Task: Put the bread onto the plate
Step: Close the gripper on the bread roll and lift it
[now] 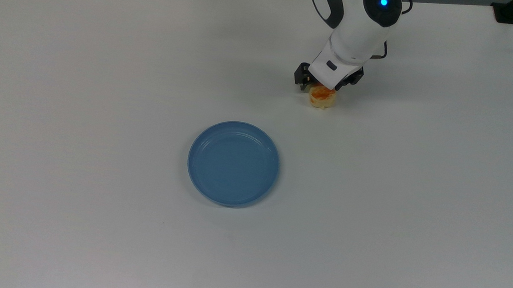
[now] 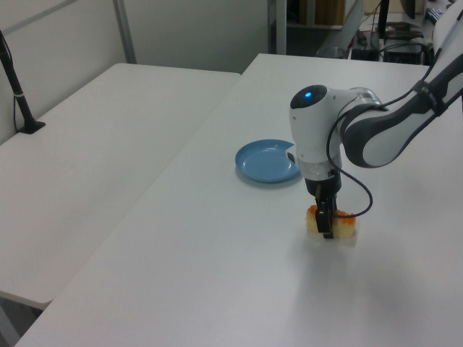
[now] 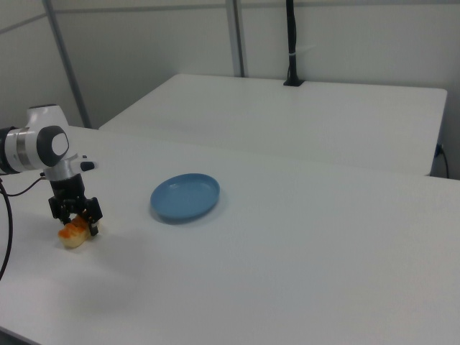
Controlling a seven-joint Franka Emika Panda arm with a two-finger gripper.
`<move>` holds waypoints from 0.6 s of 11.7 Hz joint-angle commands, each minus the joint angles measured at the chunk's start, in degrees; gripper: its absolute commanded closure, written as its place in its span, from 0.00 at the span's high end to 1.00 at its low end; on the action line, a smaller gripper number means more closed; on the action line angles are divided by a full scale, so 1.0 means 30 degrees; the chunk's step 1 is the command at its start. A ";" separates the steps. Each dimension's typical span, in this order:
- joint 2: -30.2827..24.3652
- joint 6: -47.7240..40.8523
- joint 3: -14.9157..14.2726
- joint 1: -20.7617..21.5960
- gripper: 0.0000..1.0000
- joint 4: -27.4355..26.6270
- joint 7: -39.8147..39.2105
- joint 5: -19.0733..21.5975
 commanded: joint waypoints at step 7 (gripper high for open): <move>-0.2163 -0.7159 -0.0508 -0.1498 0.30 0.4675 -0.3736 0.1969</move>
